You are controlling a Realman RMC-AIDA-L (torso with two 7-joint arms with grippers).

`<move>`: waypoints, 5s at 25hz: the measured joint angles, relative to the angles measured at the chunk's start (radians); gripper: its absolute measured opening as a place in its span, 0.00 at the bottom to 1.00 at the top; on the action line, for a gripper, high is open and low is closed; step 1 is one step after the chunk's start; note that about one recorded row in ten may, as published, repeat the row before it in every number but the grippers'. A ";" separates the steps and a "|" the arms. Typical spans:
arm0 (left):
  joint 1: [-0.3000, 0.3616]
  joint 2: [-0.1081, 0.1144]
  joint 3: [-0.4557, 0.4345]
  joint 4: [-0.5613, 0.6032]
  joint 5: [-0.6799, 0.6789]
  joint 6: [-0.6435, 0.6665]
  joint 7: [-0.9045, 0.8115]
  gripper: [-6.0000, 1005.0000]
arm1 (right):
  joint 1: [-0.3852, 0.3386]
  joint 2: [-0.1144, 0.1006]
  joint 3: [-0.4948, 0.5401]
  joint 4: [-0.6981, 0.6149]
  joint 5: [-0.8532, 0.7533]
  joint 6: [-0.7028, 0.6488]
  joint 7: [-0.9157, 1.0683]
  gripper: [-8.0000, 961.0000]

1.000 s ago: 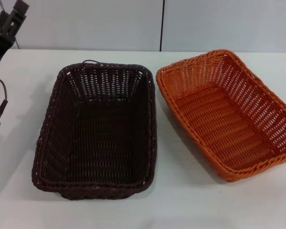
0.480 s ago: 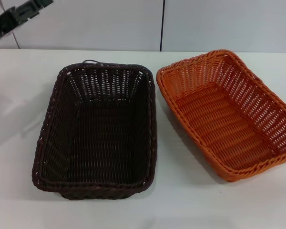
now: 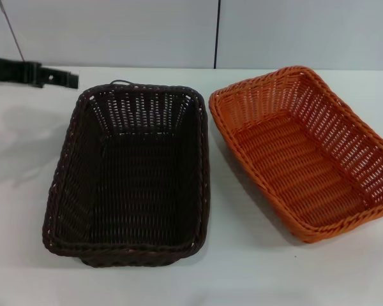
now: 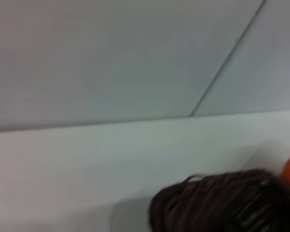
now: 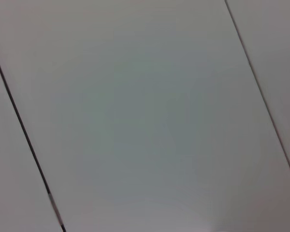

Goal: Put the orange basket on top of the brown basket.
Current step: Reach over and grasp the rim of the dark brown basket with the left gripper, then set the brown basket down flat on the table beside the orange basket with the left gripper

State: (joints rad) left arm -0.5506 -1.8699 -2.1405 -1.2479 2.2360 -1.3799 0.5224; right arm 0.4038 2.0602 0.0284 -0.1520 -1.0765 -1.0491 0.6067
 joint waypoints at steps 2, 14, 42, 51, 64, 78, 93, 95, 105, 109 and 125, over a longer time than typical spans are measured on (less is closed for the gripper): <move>-0.015 -0.038 -0.027 -0.057 0.102 -0.046 -0.033 0.85 | 0.005 -0.001 0.003 0.000 0.004 0.011 -0.016 0.84; -0.086 -0.135 -0.052 -0.124 0.361 -0.201 -0.097 0.85 | 0.011 -0.002 0.008 0.001 0.008 0.018 -0.037 0.84; -0.091 -0.182 0.026 0.026 0.457 -0.116 -0.063 0.76 | 0.018 0.004 0.008 0.017 0.007 0.019 -0.038 0.84; -0.095 -0.182 0.031 0.026 0.462 -0.116 -0.060 0.53 | 0.018 0.004 0.008 0.022 0.007 0.033 -0.038 0.83; -0.086 -0.182 0.021 0.011 0.463 -0.113 -0.043 0.24 | 0.018 0.004 0.008 0.021 0.007 0.045 -0.038 0.83; -0.074 -0.168 -0.068 -0.222 0.316 -0.269 0.071 0.20 | 0.020 0.004 0.008 0.015 0.007 0.048 -0.038 0.83; -0.251 -0.122 -0.036 0.031 0.308 -0.388 0.242 0.21 | 0.025 0.000 0.008 0.016 0.007 0.059 -0.041 0.83; -0.276 -0.126 -0.035 0.084 0.309 -0.367 0.245 0.22 | 0.026 0.000 0.007 0.017 0.007 0.060 -0.041 0.83; -0.448 -0.170 -0.044 0.416 0.300 -0.162 0.245 0.23 | 0.025 0.000 0.003 0.020 0.007 0.077 -0.041 0.83; -0.478 -0.186 -0.040 0.446 0.294 -0.145 0.235 0.23 | 0.030 0.001 0.002 0.020 0.005 0.092 -0.041 0.83; -0.401 -0.181 -0.072 0.367 0.224 -0.130 0.249 0.38 | 0.000 -0.011 -0.044 0.007 -0.031 0.086 0.138 0.83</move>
State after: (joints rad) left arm -0.9521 -2.0508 -2.2121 -0.8804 2.4604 -1.5095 0.7709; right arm 0.4033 2.0488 -0.0156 -0.1455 -1.1079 -0.9627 0.7450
